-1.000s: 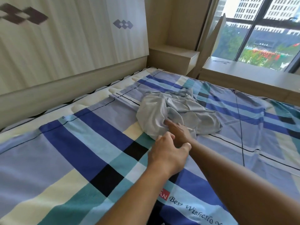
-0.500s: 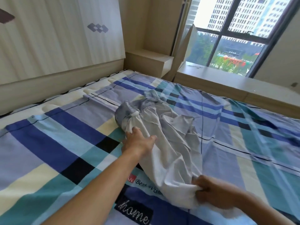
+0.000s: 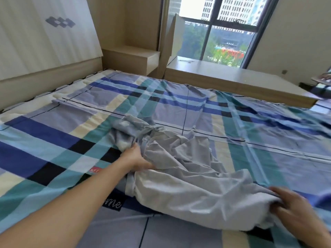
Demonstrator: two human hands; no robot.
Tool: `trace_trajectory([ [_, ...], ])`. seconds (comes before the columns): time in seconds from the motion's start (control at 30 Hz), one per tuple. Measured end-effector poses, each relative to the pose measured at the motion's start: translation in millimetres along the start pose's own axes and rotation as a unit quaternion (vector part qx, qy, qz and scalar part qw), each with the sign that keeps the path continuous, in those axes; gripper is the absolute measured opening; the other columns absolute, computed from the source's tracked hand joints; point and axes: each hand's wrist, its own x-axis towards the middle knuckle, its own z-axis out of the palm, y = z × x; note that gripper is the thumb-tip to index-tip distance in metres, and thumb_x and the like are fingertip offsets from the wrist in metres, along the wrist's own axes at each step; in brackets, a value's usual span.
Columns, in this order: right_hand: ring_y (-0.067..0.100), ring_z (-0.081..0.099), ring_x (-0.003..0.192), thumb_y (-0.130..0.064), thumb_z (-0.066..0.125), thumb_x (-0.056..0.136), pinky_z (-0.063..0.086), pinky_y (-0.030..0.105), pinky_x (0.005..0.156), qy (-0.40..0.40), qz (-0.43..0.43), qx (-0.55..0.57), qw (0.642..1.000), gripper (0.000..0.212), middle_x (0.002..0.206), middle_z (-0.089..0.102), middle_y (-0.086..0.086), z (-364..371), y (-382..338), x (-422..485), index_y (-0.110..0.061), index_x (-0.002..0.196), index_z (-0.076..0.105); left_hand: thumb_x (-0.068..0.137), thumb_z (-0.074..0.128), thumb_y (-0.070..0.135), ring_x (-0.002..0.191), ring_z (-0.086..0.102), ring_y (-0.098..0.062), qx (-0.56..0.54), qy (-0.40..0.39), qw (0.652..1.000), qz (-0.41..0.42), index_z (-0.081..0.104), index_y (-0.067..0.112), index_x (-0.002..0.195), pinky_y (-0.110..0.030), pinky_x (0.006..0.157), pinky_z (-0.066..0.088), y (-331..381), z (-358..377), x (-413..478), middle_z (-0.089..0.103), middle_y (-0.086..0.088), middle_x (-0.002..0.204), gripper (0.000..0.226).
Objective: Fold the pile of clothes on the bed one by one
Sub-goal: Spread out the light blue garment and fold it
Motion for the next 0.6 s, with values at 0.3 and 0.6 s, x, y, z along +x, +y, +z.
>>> trace_trajectory([
  [0.3,0.013,0.067,0.084,-0.027,0.072,0.089,0.049,0.019,0.075,-0.003,-0.021,0.318,0.948,0.012,0.091,0.071,0.003,9.0,-91.0,-36.1,-0.033,0.100,0.072,0.076,0.084,0.025,0.110,0.060,0.004,-0.129,-0.135,0.956,0.226,0.056,0.034,0.130,-0.005,0.089,0.045,68.3,59.5,-83.9,0.064,0.022,0.119,0.062],
  [0.6,0.036,0.068,0.107,-0.015,0.066,0.094,0.054,0.047,0.095,-0.134,0.055,0.482,0.864,0.024,0.108,0.074,0.014,22.9,-103.0,-47.3,-0.016,0.118,0.065,0.087,0.068,0.037,0.074,0.060,-0.019,-0.115,-0.244,0.898,0.348,0.071,0.021,0.089,-0.038,0.077,0.051,101.7,92.3,-124.2,0.066,0.000,0.078,0.016],
])
